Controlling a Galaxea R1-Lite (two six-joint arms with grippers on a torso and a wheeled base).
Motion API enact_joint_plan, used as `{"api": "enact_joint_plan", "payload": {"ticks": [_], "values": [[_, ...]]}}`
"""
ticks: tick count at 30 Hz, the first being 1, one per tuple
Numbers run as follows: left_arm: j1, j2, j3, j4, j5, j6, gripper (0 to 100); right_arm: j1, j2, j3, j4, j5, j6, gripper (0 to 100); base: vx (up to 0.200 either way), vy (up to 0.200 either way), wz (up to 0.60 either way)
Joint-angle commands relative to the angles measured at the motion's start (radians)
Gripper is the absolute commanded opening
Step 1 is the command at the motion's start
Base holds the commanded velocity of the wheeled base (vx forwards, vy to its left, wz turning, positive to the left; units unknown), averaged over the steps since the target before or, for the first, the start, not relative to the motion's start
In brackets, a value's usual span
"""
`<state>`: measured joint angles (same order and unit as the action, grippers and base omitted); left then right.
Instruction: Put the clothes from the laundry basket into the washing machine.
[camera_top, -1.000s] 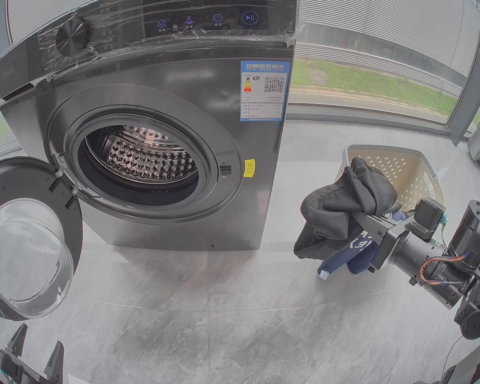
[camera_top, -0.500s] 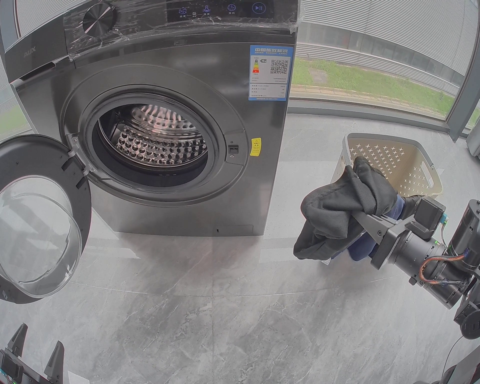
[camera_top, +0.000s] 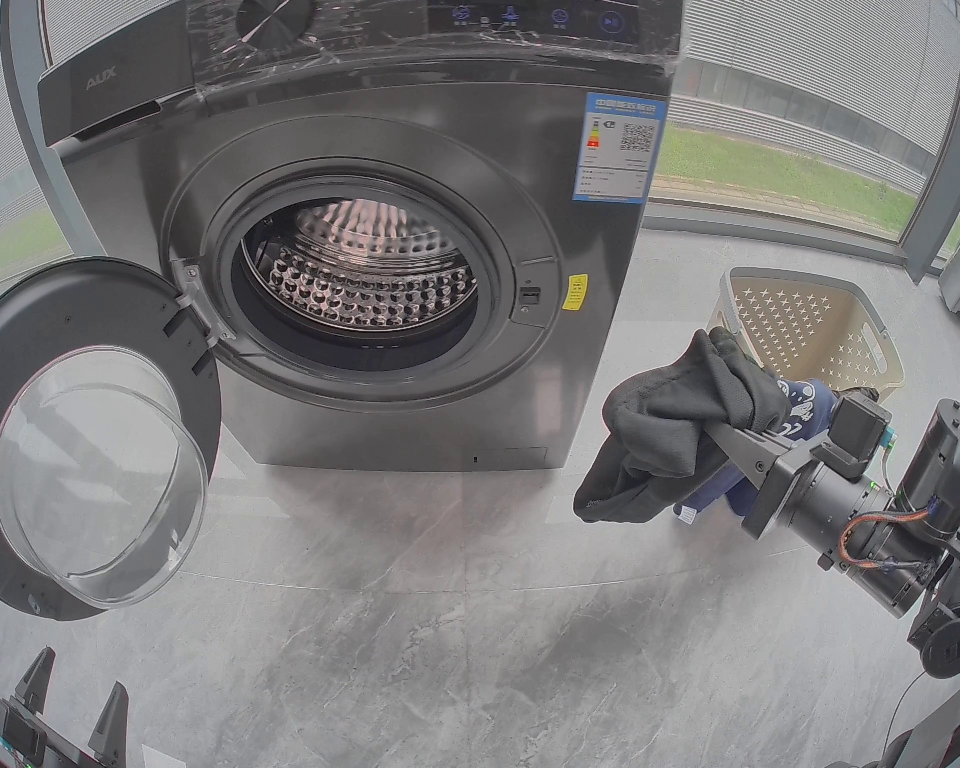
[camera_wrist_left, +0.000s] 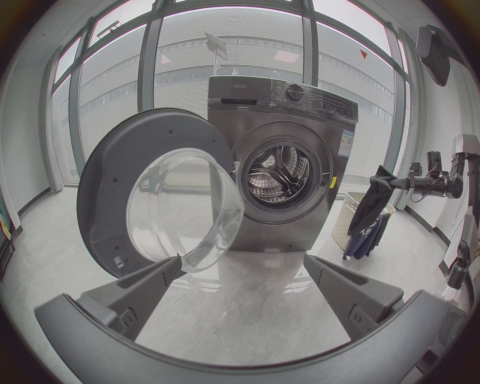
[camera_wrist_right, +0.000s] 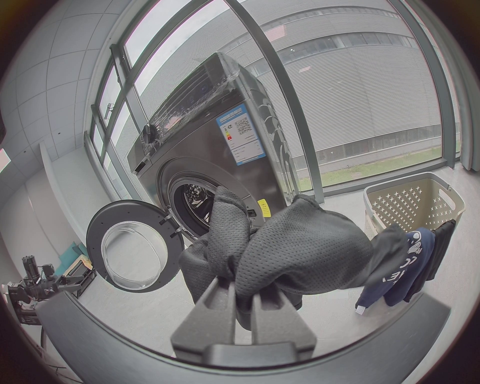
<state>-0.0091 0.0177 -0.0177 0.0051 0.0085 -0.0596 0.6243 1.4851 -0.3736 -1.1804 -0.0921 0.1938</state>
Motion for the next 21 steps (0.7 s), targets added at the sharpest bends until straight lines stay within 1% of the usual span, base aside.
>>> {"api": "enact_joint_plan", "payload": {"ticks": [1,10,19,21], "values": [[0.000,-0.018,0.016,-0.001,-0.001,0.000,100,0.000,0.000,-0.001,-0.001,0.000,0.001,0,0.000,0.000,0.00],[0.000,-0.018,0.016,-0.001,0.001,0.000,100,0.000,0.001,0.002,-0.001,0.000,0.001,0,0.000,0.000,0.00],[0.000,-0.018,0.016,-0.001,0.001,0.000,100,-0.001,0.001,0.004,-0.001,0.000,0.003,0,0.000,0.200,0.00],[0.000,-0.018,0.016,-0.001,-0.001,0.000,100,-0.003,0.001,0.004,-0.001,0.000,0.003,0,0.000,0.000,0.00]]}}
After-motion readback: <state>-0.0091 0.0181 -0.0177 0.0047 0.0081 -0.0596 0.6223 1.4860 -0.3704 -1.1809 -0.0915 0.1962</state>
